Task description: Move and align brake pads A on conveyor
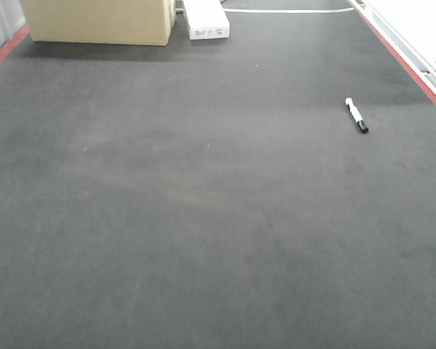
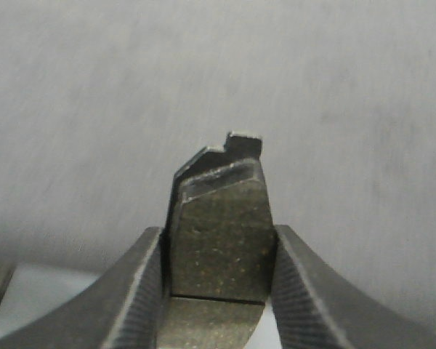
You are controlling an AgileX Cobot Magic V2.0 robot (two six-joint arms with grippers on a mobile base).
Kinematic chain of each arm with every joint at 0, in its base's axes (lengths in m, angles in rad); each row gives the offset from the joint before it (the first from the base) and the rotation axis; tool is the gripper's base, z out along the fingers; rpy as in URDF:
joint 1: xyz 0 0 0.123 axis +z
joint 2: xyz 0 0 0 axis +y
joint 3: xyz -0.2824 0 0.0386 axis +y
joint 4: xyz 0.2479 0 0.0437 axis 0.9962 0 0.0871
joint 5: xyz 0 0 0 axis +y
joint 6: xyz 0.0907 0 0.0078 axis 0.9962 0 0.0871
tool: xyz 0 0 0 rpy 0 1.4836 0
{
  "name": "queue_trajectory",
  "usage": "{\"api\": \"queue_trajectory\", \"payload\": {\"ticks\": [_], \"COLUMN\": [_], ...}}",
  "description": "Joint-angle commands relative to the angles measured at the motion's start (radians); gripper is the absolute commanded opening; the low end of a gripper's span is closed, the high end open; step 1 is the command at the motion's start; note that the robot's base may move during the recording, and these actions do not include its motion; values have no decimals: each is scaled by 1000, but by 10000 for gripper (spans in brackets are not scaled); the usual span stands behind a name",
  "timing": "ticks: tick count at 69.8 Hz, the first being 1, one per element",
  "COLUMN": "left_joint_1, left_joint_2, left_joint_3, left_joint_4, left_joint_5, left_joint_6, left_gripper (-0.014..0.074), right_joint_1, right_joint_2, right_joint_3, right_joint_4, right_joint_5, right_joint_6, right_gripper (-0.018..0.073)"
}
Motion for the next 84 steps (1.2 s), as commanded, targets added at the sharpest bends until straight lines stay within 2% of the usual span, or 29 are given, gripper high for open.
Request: {"api": "queue_trajectory", "payload": {"ticks": [1, 84], "left_joint_1": [-3, -3], "left_joint_2": [-3, -3], "left_joint_3": [-31, -31], "left_joint_4": [-12, -12], "left_joint_5": [-80, -80], "left_joint_6": [-9, -9], "left_gripper": [-6, -6], "right_joint_1": [-2, -2], "right_joint_2": [1, 1], "right_joint_3": [-30, -30], "right_joint_4": [-3, -3], "right_joint_5": [-78, -78], "right_joint_6": [0, 0], "right_gripper": [-2, -2]}}
